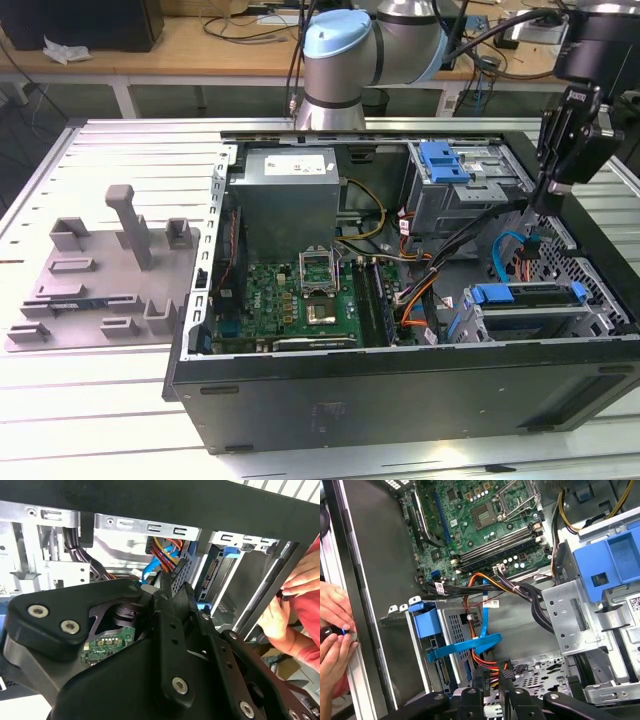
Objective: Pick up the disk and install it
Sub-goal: 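Insert the first disk wire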
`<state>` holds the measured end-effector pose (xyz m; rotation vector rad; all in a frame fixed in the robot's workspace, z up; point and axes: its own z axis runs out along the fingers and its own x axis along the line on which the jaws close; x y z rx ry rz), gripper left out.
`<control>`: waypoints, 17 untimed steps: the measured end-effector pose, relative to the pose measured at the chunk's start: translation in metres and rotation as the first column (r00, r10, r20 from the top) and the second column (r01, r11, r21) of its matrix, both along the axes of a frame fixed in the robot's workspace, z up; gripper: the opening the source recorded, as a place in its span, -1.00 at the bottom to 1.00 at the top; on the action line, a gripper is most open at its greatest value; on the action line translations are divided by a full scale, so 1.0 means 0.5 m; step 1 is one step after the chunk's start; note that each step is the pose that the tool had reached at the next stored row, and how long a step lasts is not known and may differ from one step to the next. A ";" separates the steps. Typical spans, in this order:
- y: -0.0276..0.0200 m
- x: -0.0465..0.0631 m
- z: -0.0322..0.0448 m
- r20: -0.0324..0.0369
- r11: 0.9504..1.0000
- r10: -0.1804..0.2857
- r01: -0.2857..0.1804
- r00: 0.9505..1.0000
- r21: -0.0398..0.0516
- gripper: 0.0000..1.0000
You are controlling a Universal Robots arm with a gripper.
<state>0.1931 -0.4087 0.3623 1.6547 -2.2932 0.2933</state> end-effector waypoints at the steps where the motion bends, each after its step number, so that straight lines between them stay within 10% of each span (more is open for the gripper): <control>1: -0.0019 0.000 -0.001 0.000 1.000 0.000 0.000 1.000 -0.002 -0.47; 17: -0.0156 0.003 -0.026 0.000 1.000 -0.003 0.003 1.000 -0.023 -0.47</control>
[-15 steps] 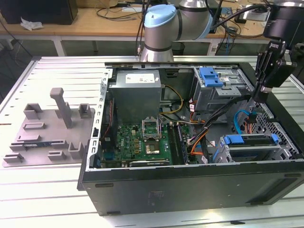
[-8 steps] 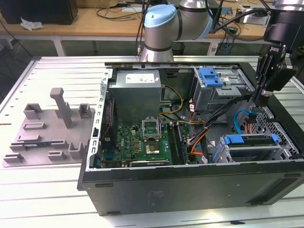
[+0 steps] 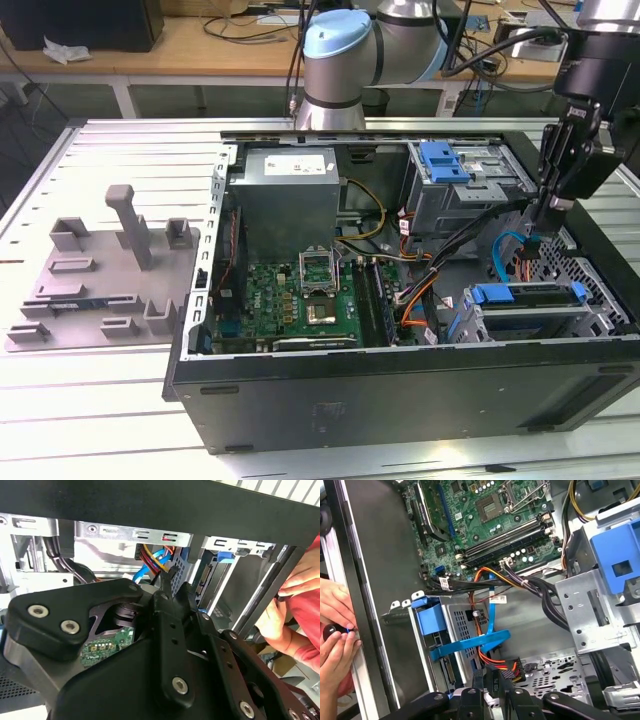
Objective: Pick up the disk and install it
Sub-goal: 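Insert the first disk wire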
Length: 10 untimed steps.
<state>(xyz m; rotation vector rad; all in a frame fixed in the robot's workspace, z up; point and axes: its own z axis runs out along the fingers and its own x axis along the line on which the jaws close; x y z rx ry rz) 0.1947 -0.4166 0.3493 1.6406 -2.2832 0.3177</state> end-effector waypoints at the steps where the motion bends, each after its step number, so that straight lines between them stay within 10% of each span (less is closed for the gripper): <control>1: -0.0007 0.000 -0.001 0.000 1.000 0.000 0.000 1.000 0.000 -0.47; 10: -0.0013 0.000 -0.016 0.000 1.000 0.000 0.000 1.000 -0.005 -0.47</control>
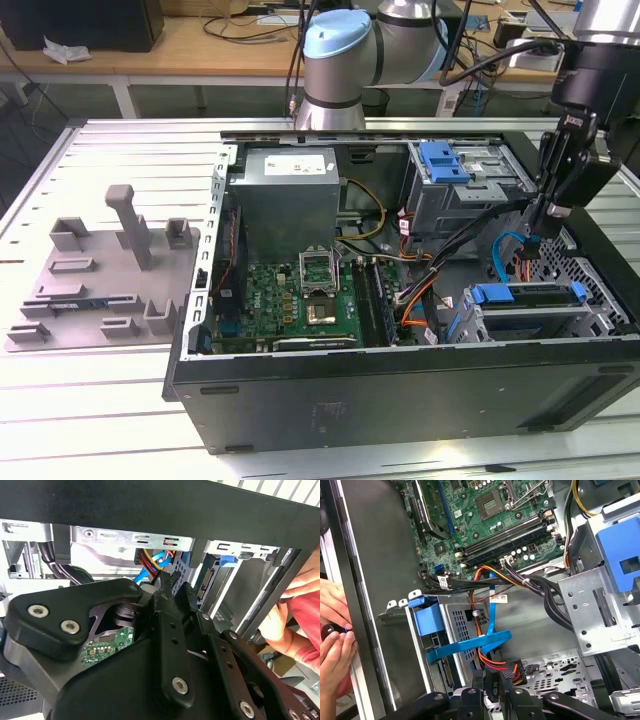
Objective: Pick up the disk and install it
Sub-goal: 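Insert the first disk wire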
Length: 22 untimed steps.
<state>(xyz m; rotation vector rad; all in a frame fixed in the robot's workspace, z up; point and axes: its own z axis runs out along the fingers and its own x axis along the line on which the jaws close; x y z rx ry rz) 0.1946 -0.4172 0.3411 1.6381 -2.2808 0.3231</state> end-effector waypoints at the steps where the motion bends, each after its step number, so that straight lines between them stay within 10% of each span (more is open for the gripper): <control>1: 0.0000 0.000 0.000 0.000 1.000 0.000 0.000 1.000 -0.001 -0.47; 22: 0.0076 -0.004 -0.005 0.001 0.999 0.031 -0.031 1.000 -0.011 -0.47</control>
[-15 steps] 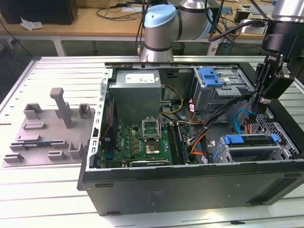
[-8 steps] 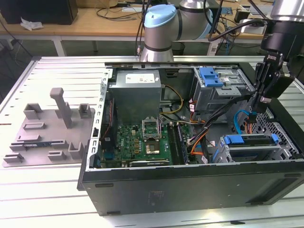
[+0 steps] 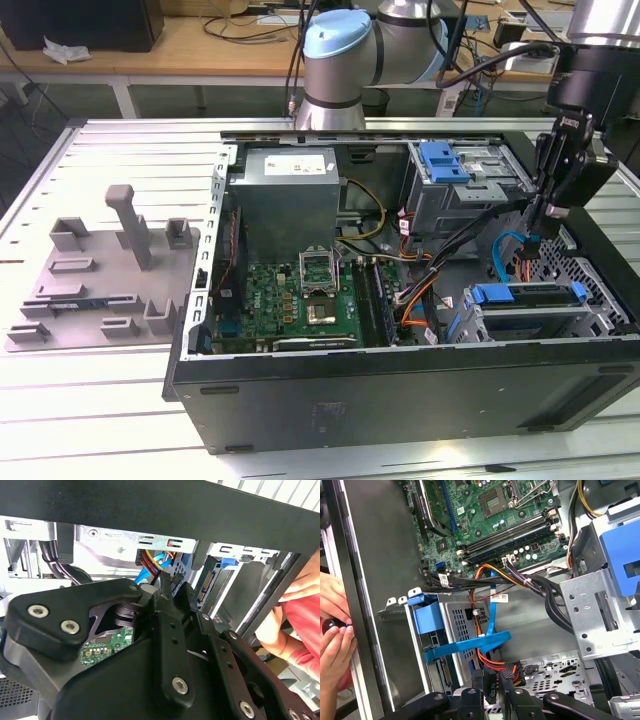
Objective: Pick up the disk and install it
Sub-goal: 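Insert the first disk wire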
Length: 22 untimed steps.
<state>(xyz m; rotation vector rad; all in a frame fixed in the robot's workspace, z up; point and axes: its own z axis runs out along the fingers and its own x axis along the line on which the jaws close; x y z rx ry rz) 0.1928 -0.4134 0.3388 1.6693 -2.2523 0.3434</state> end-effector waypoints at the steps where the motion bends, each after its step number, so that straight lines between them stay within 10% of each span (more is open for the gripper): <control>1: 0.0008 0.000 0.000 0.000 1.000 0.003 -0.003 1.000 -0.001 -0.47; 22: 0.0046 -0.007 -0.001 0.001 1.000 0.009 -0.009 1.000 -0.007 -0.66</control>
